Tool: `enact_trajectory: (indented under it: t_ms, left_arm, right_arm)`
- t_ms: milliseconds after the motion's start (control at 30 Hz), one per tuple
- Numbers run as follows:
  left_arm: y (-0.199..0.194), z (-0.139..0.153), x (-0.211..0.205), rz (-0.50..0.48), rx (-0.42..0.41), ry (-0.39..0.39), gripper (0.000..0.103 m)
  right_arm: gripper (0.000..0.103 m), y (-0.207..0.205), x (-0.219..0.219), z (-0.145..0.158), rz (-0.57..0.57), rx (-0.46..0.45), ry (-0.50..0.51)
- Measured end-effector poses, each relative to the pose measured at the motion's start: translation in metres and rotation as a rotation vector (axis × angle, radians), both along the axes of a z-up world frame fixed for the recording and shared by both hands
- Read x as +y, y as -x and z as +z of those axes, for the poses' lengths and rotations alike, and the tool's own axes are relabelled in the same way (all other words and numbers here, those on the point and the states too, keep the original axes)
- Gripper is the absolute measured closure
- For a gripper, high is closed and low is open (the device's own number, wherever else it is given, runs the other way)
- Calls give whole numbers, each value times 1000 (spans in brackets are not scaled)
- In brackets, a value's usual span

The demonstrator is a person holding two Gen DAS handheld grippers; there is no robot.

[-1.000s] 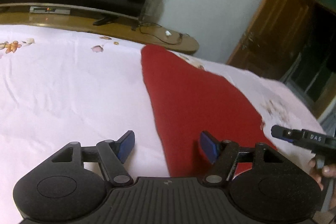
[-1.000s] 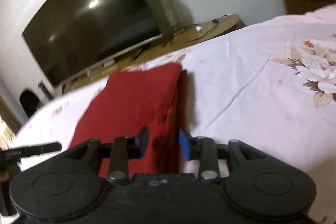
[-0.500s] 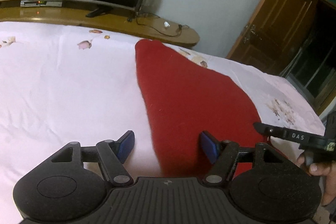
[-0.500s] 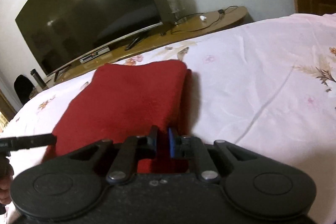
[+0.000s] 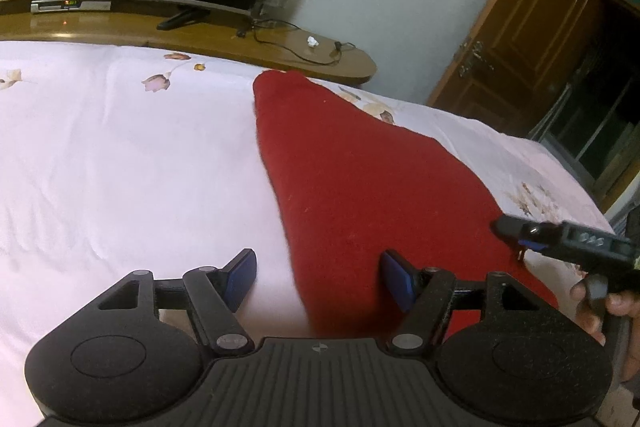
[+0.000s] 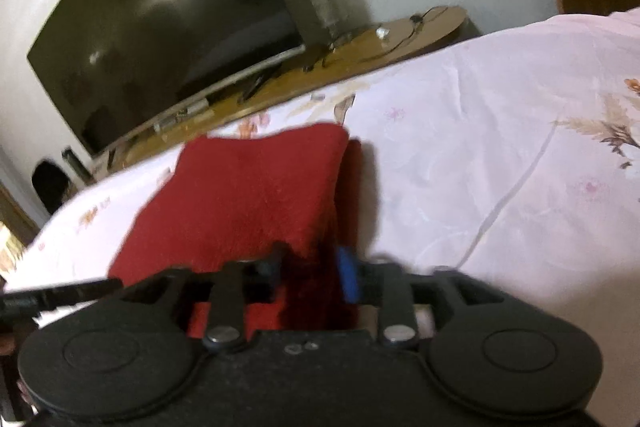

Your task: Fold small clothes

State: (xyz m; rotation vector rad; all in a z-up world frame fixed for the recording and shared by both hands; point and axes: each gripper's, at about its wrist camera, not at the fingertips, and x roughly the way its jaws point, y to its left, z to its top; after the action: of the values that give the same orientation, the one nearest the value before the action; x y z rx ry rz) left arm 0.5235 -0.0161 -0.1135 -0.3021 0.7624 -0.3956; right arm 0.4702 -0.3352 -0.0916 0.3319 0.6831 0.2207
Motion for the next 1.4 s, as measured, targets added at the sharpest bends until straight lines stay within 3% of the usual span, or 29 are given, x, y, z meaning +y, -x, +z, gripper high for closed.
enact_trajectory:
  t_ms: [33, 100, 200, 267, 333, 367, 500, 733, 867, 900, 1033, 1100, 1167, 1233, 1333, 1400]
  left_arm:
    - [-1, 1, 1, -4, 0, 10, 35]
    - [-6, 0, 3, -21, 20, 48, 35]
    - [-19, -8, 12, -58, 92, 175, 35]
    - [-30, -17, 19, -75, 154, 285, 35]
    - [-39, -28, 21, -74, 207, 348, 35]
    - [-44, -36, 22, -74, 239, 382, 35]
    - [-56, -48, 18, -93, 266, 440, 35]
    - [-68, -53, 7, -114, 262, 439, 35]
    - [-67, -49, 11, -130, 269, 438, 37]
    - [-68, -49, 13, -132, 270, 435, 39]
    - [-70, -52, 15, -128, 260, 450, 42]
    - [-71, -51, 12, -125, 249, 444, 42]
    - [-71, -50, 11, -123, 245, 437, 42]
    - [-70, -44, 5, -123, 227, 384, 48]
    - [-61, -26, -11, -121, 168, 216, 53]
    - [-55, -16, -19, -115, 131, 155, 56]
  right_arm:
    - [44, 3, -4, 1, -8, -11, -23]
    - [42, 2, -14, 2, -18, -3, -87]
    - [41, -11, -32, -6, -14, 73, -203]
    - [38, -20, -42, -14, 0, 132, -275]
    - [32, -31, -50, -28, 24, 224, -349]
    - [30, -33, -52, -31, 29, 225, -375]
    - [27, -48, -59, -35, 73, 271, -444]
    - [27, -80, -39, -32, 204, 288, -379]
    - [26, -90, -18, -36, 284, 254, -393]
    - [28, -89, -18, -36, 295, 247, -400]
    - [52, -78, -40, -39, 305, 256, -453]
    - [58, -73, -52, -44, 291, 262, -507]
    - [57, -74, -51, -46, 282, 259, -524]
    - [54, -80, -39, -45, 289, 258, -513]
    - [62, -82, -15, -38, 283, 216, -411]
    - [65, -77, -4, -29, 270, 178, -333]
